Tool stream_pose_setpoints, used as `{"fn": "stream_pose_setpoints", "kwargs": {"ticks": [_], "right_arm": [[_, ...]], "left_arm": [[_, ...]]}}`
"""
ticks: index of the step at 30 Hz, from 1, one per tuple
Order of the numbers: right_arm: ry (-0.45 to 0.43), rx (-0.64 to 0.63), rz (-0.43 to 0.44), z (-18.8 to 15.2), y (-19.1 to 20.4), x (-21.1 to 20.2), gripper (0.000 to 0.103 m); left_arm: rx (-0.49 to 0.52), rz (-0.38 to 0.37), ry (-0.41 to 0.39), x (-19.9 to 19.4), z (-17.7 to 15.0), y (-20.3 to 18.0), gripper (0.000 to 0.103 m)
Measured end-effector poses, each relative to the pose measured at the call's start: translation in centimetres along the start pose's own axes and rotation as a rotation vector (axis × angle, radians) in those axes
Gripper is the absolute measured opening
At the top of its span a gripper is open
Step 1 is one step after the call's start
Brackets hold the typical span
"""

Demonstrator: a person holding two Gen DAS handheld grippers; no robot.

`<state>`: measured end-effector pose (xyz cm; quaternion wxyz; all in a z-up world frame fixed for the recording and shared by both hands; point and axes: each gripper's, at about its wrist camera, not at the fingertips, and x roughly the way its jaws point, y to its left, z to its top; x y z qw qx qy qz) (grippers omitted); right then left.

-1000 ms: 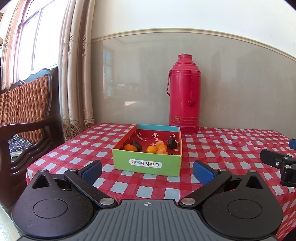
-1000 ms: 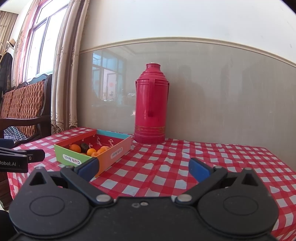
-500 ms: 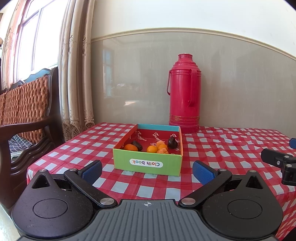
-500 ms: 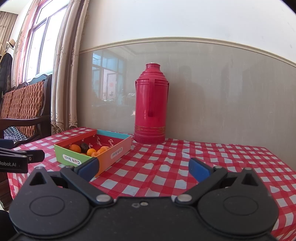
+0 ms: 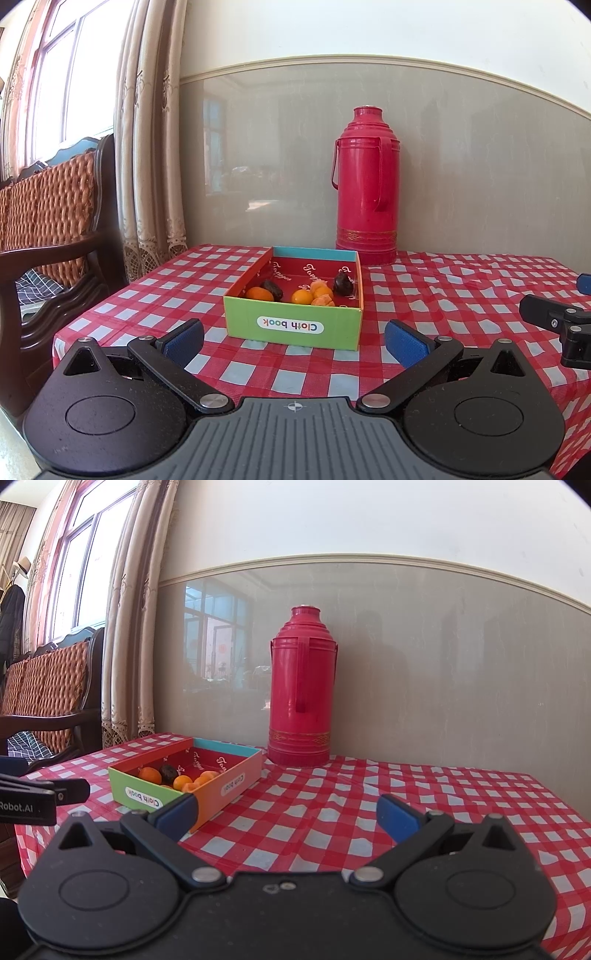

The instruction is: Organize fruits

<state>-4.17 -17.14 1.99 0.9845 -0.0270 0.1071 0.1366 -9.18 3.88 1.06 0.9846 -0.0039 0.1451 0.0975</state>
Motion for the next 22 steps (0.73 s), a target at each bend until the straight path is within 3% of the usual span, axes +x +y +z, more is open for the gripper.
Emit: {"fn": "stream_pose_setpoints", "kwargs": {"ticks": [22], "right_arm": [[0.003, 0.001, 0.001, -0.02, -0.12, 0.05, 0.097]], "left_arm": [[-0.014, -0.001, -0.024, -0.35, 0.06, 0.18, 0.103]]}}
